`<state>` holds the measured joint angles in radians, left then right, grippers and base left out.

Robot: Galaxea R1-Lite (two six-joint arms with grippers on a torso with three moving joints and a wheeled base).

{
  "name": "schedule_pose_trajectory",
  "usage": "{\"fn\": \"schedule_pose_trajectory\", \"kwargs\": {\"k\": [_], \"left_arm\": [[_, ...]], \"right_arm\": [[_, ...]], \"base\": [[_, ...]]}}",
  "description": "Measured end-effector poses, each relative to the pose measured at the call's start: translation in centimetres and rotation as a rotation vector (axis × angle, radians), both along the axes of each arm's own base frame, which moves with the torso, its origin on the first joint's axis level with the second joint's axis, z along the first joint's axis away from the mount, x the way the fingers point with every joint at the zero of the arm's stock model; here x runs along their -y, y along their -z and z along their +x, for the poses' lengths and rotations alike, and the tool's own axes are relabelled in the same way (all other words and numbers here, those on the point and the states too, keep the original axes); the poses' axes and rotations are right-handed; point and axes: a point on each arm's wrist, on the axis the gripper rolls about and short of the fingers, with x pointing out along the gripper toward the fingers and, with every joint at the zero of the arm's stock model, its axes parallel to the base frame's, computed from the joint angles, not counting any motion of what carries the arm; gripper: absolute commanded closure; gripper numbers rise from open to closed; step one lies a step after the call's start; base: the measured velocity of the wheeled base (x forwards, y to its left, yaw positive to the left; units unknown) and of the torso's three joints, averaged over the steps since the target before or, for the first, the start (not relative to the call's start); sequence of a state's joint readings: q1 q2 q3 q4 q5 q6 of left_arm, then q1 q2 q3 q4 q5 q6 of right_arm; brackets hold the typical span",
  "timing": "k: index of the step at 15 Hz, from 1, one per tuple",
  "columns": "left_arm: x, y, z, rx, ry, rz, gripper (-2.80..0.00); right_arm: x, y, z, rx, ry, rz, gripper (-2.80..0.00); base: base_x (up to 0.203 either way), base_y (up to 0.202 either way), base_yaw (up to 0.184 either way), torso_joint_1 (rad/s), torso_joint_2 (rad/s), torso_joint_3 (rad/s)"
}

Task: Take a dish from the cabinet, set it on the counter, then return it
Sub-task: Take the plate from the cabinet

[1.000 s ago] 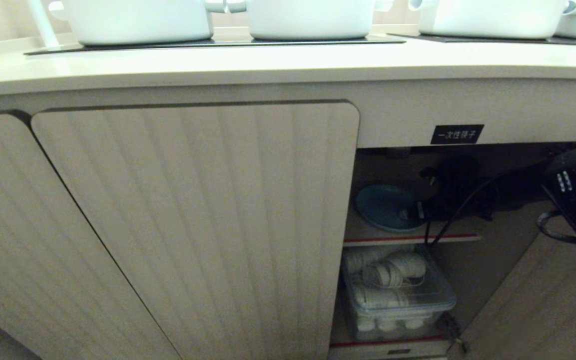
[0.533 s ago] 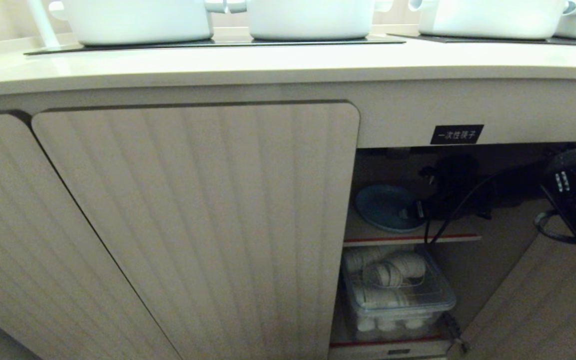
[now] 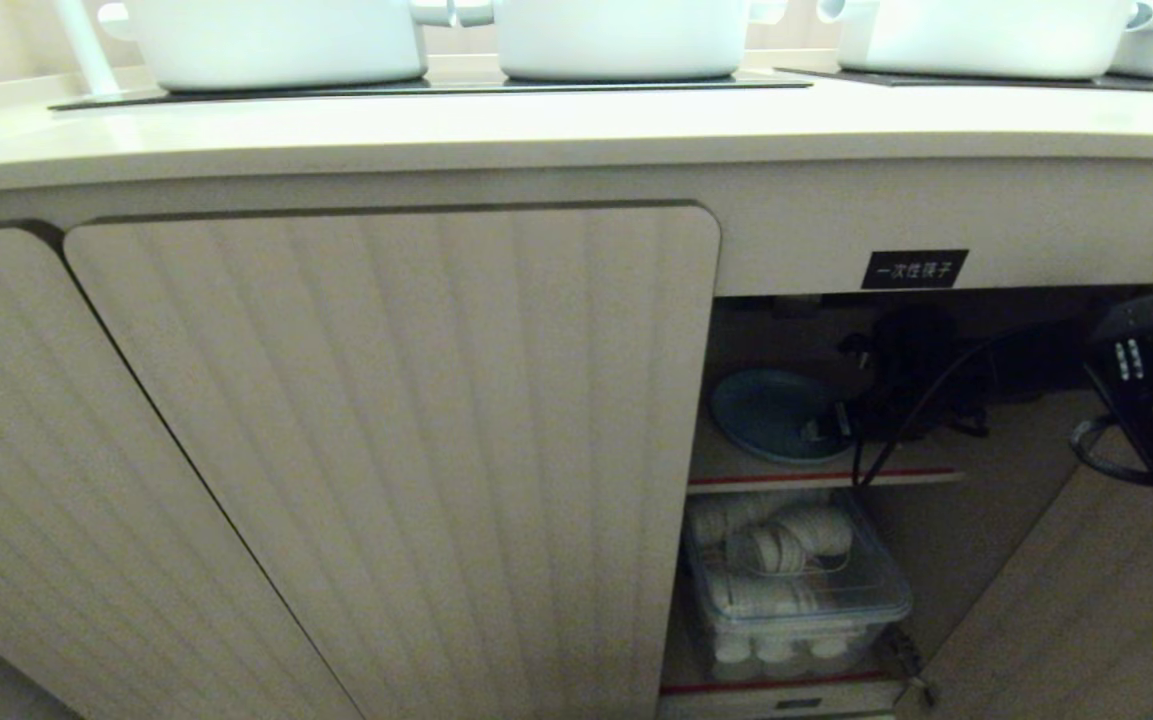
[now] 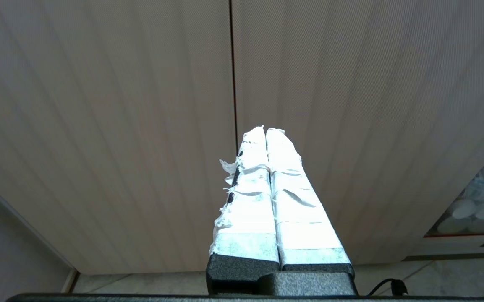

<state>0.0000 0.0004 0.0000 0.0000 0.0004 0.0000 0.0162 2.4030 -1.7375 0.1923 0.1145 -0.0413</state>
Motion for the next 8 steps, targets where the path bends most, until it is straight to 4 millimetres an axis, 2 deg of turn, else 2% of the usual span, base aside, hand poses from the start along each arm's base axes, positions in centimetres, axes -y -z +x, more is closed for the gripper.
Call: {"fn": "schedule_pose_trajectory", "kwargs": {"k": [8], "left_arm": [[0.0,0.0,0.0,0.0,0.0,0.0,0.0]], "right_arm": [[-0.15,0.25,0.17,0.006,-0.018,-0.01,-2.8]], "base": [[0.0,0.0,0.0,0.0,0.0,0.0]]}}
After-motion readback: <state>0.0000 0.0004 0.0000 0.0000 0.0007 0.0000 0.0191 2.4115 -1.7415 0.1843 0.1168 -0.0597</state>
